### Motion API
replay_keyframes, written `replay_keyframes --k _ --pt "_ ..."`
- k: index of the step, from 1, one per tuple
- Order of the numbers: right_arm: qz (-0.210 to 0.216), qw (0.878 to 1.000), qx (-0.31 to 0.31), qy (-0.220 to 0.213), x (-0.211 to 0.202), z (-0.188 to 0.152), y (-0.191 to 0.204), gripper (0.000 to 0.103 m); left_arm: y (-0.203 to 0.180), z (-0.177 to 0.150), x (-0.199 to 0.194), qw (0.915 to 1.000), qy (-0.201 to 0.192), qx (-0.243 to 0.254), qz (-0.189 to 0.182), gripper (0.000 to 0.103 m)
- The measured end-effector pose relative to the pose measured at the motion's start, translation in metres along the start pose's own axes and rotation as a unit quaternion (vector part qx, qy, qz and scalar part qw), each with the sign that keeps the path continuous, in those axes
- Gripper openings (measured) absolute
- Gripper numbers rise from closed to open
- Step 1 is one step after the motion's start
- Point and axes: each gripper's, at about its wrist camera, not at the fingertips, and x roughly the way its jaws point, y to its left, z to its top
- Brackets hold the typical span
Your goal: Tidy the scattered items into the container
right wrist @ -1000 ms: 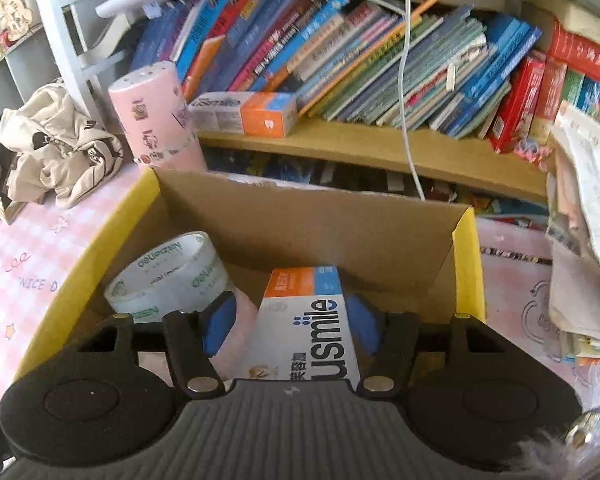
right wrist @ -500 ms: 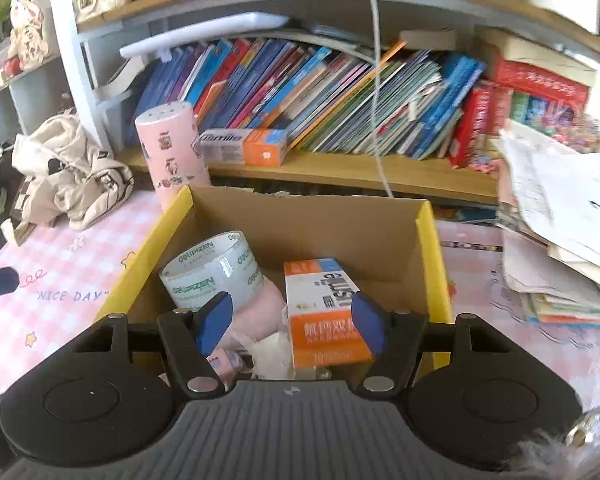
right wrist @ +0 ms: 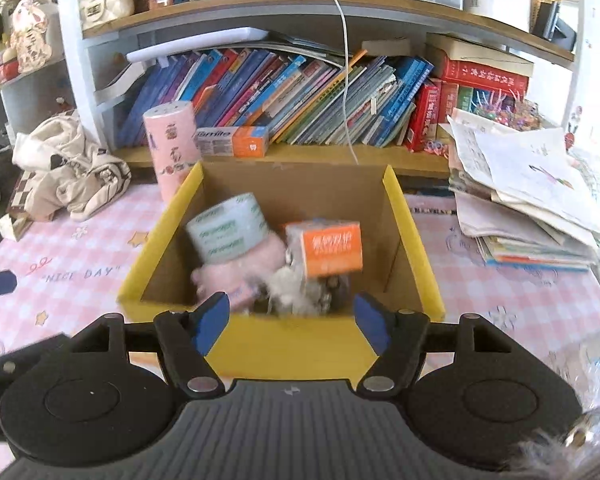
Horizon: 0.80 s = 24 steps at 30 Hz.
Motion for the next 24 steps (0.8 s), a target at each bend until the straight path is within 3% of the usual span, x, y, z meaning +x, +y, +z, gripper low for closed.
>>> replay_keyframes --k 12,16,24 --pt "-0.013 0.999 0.027 0.026 -0.032 -0.069 0.035 0.074 0.012 -0.039 -0.027 0.999 0.028 -0.034 0.011 0.098" --pt "-0.022 0.999 0.03 0.032 -0.039 -0.086 0.046 0.085 0.014 -0.047 -0.032 0.9985 0.035 -0.039 0.015 0.098" --pt "-0.025 0.999 0.032 0.031 -0.05 -0.099 0.06 0.093 0.02 -0.054 -0.038 0.9974 0.049 -0.043 0.031 0.099"
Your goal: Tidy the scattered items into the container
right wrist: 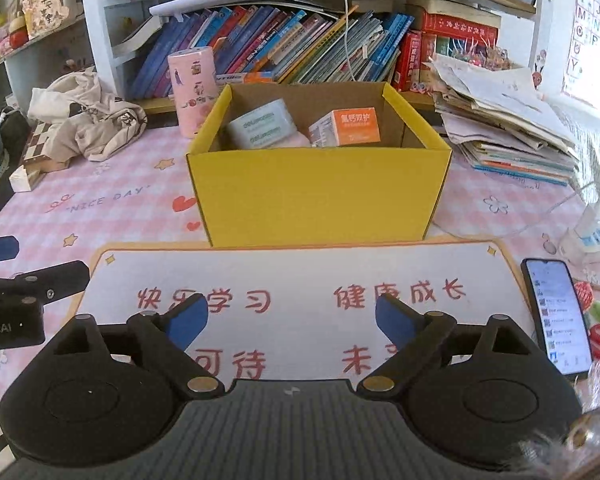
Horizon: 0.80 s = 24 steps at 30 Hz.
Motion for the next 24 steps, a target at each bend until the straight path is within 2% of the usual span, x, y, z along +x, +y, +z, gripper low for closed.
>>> replay_keyframes --k 9,24 --pt "-0.001 1.0 -0.004 -0.001 -0.004 -0.002 0.011 0.093 0.008 -0.005 -0.005 0.9999 0.007 -0.009 -0.006 0.103" --pt "-0.009 1.0 -0.014 -0.004 -0.007 -0.001 0.021 0.097 0.017 -0.005 -0.009 0.9997 0.006 -0.023 -0.011 0.103"
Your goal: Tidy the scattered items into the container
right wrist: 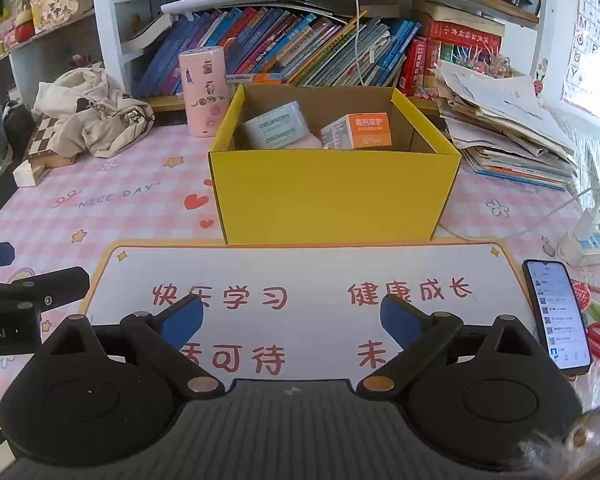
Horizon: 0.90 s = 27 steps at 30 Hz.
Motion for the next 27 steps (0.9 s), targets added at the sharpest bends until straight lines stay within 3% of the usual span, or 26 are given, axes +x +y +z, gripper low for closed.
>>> replay_keyframes --k 27 --pt "-0.003 1.0 -0.012 0.005 -0.004 -0.006 0.015 0.097 0.015 -0.008 -0.01 0.9999 0.0 -0.015 0.0 0.103"
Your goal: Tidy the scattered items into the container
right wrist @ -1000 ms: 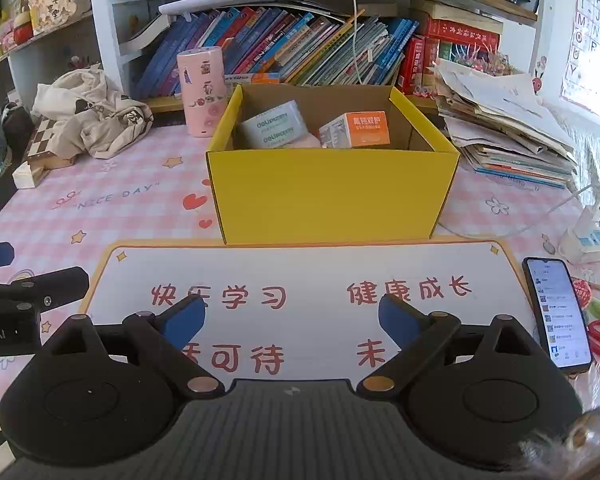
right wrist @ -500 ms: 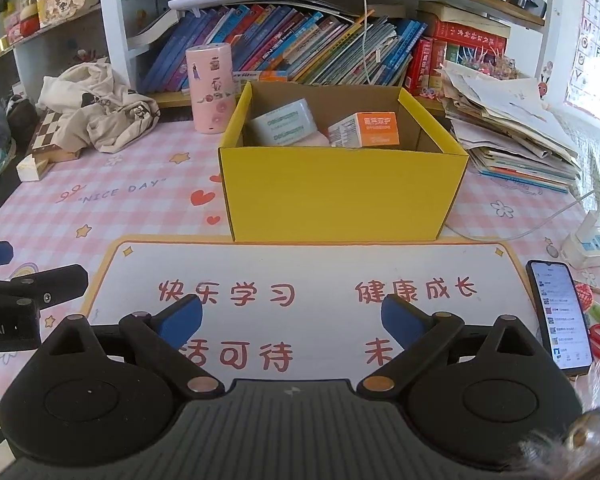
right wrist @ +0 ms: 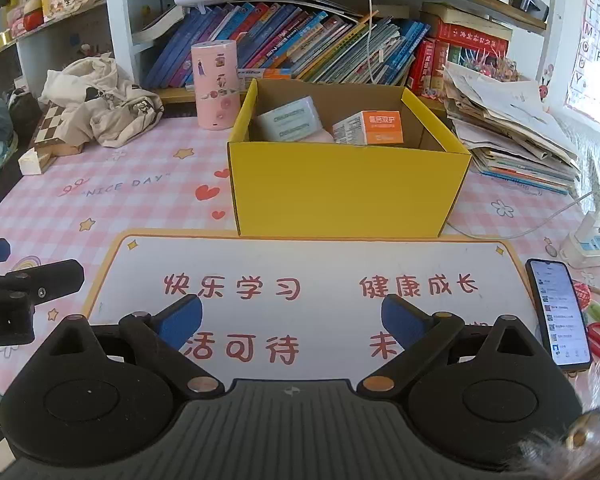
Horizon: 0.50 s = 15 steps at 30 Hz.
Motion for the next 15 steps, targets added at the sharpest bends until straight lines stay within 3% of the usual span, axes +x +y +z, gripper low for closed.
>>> replay_keyframes --k 15 --pt "0.0 1.0 -0.007 0.015 0.001 -0.006 0.007 0.097 0.014 -0.007 -0.003 0.9993 0.001 -0.032 -0.017 0.103"
